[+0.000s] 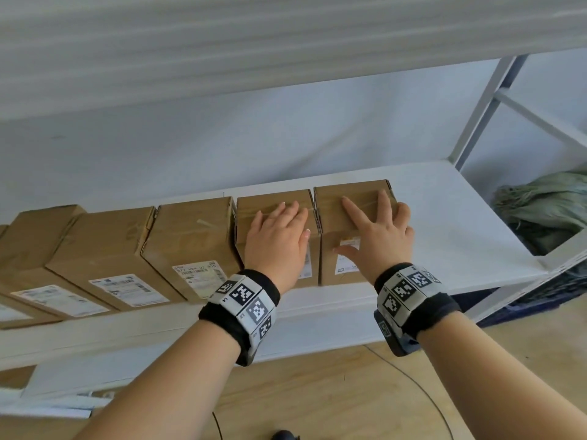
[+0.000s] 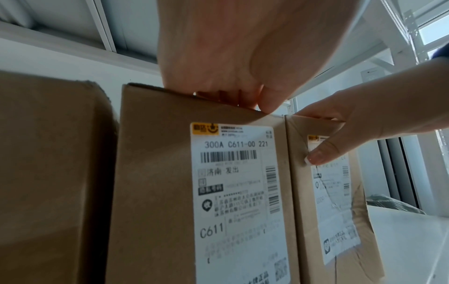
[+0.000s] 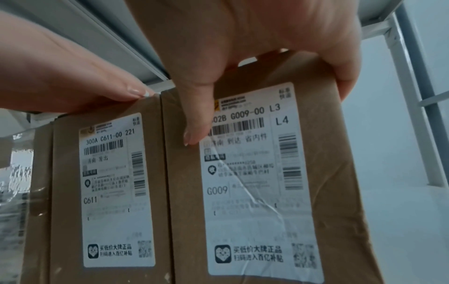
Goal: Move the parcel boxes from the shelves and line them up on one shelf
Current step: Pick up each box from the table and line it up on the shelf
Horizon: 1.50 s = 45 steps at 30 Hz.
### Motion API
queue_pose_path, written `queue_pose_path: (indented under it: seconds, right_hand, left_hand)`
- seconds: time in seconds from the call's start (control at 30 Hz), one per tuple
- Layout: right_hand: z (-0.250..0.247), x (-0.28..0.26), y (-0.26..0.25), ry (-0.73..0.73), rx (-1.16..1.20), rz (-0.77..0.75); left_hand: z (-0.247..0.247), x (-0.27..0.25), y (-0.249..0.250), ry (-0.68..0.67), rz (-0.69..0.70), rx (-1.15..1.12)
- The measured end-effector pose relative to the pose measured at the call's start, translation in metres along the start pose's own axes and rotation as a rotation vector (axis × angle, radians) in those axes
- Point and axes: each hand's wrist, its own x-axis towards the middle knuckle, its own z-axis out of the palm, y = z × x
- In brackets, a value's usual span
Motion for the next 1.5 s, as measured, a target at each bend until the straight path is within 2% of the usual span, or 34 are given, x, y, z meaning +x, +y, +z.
queue_pose_path:
  seconds: [0.63, 1.2, 1.37, 1.5]
  right_hand:
    - [-0.005, 0.001, -0.003, -0.011, 0.022, -0.011]
    - [-0.014, -0.009, 0.005, -0.012, 0.091, -0.128]
    - [-0.015, -0.018, -0.002, 0.1, 0.205, -0.171]
    - [-0.016, -0.026, -0.023, 0.249, 0.446, -0.269]
  left_hand:
    - [-0.015, 0.009, 0.003, -0.056, -0.022, -0.094]
    - [-0.031, -0.009, 0.016, -0.04, -0.012, -0.106]
    - [-0.039, -0.023, 0.021, 0.028, -0.024, -0.156]
    - [-0.048, -0.04, 0.016, 0.121, -0.066, -0.206]
